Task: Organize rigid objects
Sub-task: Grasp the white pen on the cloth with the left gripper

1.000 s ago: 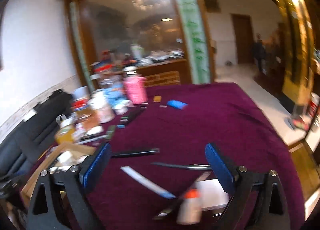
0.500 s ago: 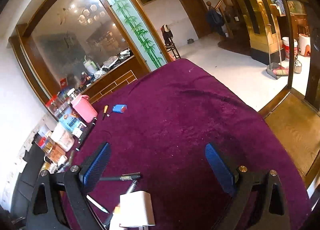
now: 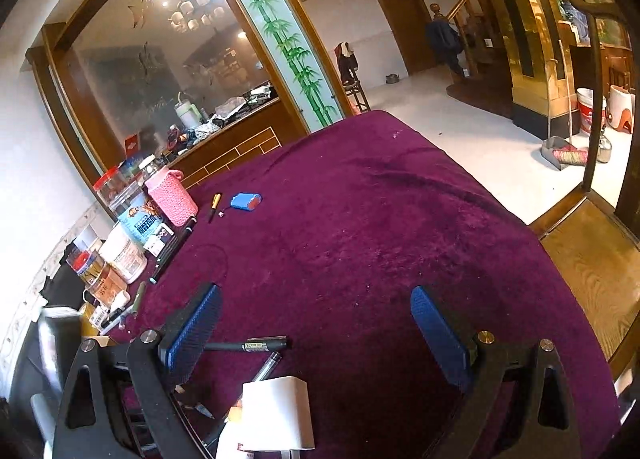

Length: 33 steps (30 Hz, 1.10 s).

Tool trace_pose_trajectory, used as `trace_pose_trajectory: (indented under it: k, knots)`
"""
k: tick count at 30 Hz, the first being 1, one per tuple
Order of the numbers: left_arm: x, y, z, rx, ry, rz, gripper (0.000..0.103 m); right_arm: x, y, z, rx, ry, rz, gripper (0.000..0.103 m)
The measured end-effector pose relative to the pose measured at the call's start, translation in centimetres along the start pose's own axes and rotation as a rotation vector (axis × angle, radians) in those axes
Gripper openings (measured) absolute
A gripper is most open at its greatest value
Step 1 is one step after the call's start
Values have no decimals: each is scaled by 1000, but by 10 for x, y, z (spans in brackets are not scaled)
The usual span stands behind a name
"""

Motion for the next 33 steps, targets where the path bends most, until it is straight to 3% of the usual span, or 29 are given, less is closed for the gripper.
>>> trace_pose_trajectory:
  k: [4, 7, 10, 15, 20, 23, 24, 26, 27, 28, 30, 33]
  knots:
    - [0, 19, 12, 21, -108, -155, 78, -1, -1, -1, 6, -6, -10, 97]
    - [15, 42, 23, 63, -132, -207, 78, -1, 0, -4, 20, -10, -15, 97]
    - [33, 65, 36, 105, -91, -198, 78, -2, 0, -3, 21, -11, -16, 97]
    - [57, 82, 69, 22, -27, -125, 78, -2, 2, -5, 23, -10, -20, 97]
    - [71, 64, 47, 41, 38, 40, 78, -1, 4, -6, 29, 3, -12, 97]
    - [63, 52, 25, 32, -17, 41, 77, -1, 4, -6, 29, 11, -9, 97]
    - [58, 49, 18, 27, -22, 25, 70, -1, 4, -7, 31, 12, -9, 97]
    - [53, 44, 16, 1, 15, 19, 46, -2, 4, -7, 35, 13, -11, 97]
    - [52, 44, 17, 10, 56, 24, 21, -2, 3, -7, 36, 15, -12, 97]
    - [50, 45, 18, 21, 81, 26, 7, -3, 3, -7, 37, 16, -14, 97]
    - [47, 49, 21, 10, 38, -3, 7, -3, 4, -8, 43, 12, -19, 97]
    - [52, 60, 25, 25, 74, 10, 7, -3, 4, -9, 47, 6, -20, 97]
Point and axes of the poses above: each gripper's, at about its wrist camera, not at the fingertips, and z roughly against the way its jaws point, x to its left, y to its underside, the point moved 2 cm from there along -z, roughly the way its jaws point, and after that the axes turned 6 degrees about x, right-handed, at the moved point
